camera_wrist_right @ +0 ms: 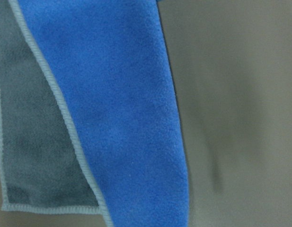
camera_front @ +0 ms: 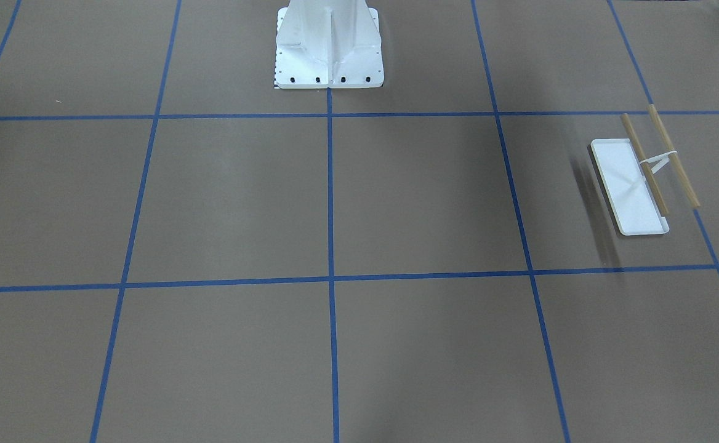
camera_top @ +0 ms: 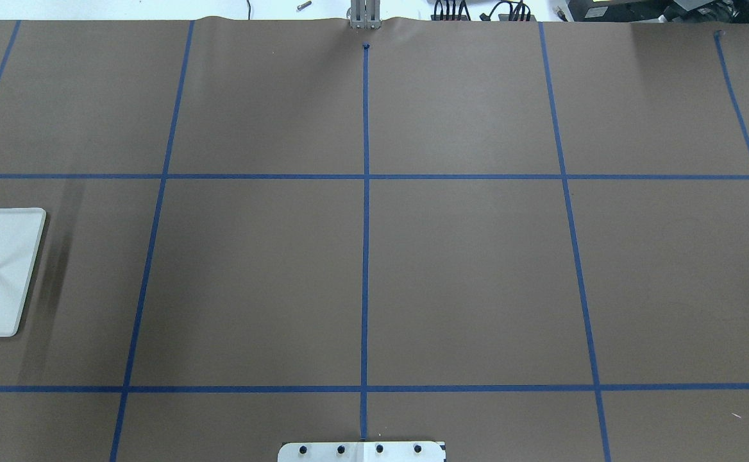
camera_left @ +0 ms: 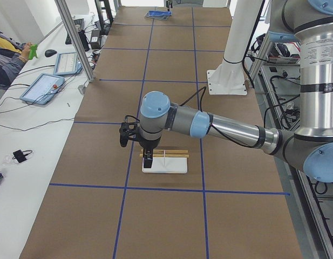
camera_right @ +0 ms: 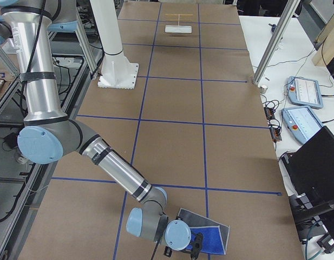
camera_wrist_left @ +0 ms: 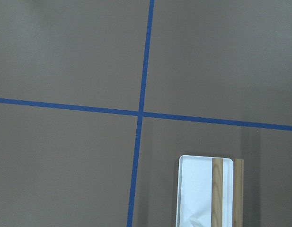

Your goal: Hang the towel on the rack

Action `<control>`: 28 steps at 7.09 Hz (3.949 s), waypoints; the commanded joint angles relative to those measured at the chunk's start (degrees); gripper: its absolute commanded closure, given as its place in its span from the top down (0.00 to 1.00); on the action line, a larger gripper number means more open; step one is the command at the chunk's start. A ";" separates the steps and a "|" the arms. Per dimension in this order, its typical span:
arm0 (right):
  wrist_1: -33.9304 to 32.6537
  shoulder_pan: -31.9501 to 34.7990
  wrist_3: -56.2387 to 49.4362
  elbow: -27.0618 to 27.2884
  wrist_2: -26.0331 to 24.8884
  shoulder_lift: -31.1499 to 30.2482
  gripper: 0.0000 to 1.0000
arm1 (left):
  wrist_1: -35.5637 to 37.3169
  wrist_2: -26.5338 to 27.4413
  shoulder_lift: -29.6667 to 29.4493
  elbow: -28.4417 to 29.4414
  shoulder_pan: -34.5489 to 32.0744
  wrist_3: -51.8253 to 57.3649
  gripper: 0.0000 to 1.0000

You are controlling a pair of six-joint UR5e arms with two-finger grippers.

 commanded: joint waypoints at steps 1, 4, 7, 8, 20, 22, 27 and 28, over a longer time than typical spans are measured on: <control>0.07 -0.01 0.08 -0.57 0.20 -0.02 0.94 | 0.00 0.00 0.00 -0.02 0.02 0.00 0.98; 0.07 -0.01 0.00 -1.53 0.38 0.07 0.92 | 0.09 0.00 0.17 -0.81 -0.07 0.00 0.98; 0.07 -0.18 0.00 -1.71 0.47 0.16 0.86 | 0.09 0.00 0.26 -0.81 -0.07 0.00 0.98; 0.07 -0.27 0.00 -1.71 0.38 0.16 0.85 | 0.09 0.09 0.26 -0.81 -0.07 0.00 0.98; 4.26 -1.50 0.17 -7.41 0.55 3.13 0.00 | 0.18 0.09 0.26 -1.51 -0.25 0.00 0.98; 4.47 -1.68 1.57 -6.56 0.99 4.99 0.00 | 0.35 0.09 0.44 -1.77 -0.25 0.00 0.98; -13.22 -2.89 13.57 23.85 4.16 1.31 0.00 | 0.27 -0.70 -0.18 -1.77 0.37 -4.47 0.98; -19.55 -5.95 19.80 33.00 4.07 1.04 0.00 | 0.44 -0.70 -1.66 -1.34 1.07 -5.96 0.98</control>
